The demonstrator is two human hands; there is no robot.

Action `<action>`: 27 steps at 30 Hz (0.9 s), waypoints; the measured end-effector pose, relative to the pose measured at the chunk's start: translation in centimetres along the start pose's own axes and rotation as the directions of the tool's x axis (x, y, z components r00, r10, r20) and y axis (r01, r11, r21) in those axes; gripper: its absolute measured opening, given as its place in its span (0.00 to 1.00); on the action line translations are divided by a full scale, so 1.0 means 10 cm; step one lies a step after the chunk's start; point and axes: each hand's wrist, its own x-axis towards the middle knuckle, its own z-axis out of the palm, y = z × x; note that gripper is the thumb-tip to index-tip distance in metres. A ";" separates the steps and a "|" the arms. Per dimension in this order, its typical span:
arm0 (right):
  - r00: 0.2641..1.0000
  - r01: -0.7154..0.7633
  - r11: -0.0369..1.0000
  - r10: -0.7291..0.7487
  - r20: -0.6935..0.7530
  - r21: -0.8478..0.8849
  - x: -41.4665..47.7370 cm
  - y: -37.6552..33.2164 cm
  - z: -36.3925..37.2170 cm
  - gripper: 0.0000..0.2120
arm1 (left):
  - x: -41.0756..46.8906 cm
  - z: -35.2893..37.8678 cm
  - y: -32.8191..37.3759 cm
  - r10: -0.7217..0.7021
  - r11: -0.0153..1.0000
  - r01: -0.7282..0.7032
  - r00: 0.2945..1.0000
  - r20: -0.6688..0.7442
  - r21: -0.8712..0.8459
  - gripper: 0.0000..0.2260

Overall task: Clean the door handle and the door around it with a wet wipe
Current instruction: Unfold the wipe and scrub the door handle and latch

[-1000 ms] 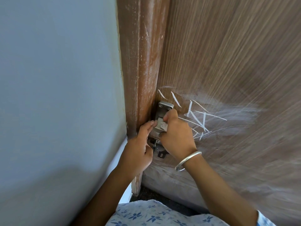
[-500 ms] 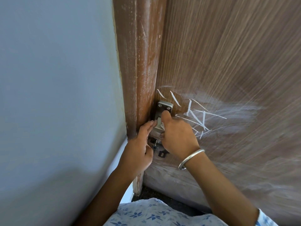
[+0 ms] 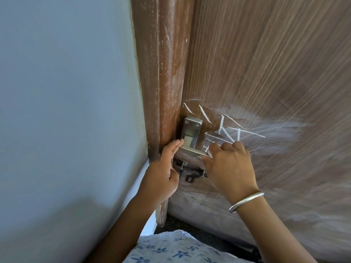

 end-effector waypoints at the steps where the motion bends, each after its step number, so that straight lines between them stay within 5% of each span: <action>1: 1.000 -0.006 1.000 0.006 0.022 0.003 0.01 -0.02 -0.02 0.16 | 0.00 0.00 0.00 0.002 1.000 -0.002 1.000 0.000 0.003 0.39; 5: 0.996 0.049 0.998 -0.047 0.077 -0.029 0.10 -0.09 -0.09 0.08 | 0.02 0.01 -0.01 -0.018 0.999 0.018 1.000 0.009 0.029 0.35; 11: 0.978 0.178 0.983 -0.182 0.103 0.048 0.25 -0.23 -0.11 0.09 | 0.05 0.01 0.03 -0.045 0.996 0.046 0.999 -0.016 0.073 0.32; 19: 1.000 -0.005 0.859 -0.003 0.015 0.512 0.31 -0.30 0.04 0.12 | 0.07 0.01 0.04 -0.034 0.998 0.035 0.999 -0.029 0.045 0.32; 27: 0.995 0.065 0.856 -0.018 -0.097 0.513 0.30 -0.29 0.19 0.16 | 0.06 0.03 0.00 -0.036 0.998 0.037 0.999 -0.032 0.041 0.33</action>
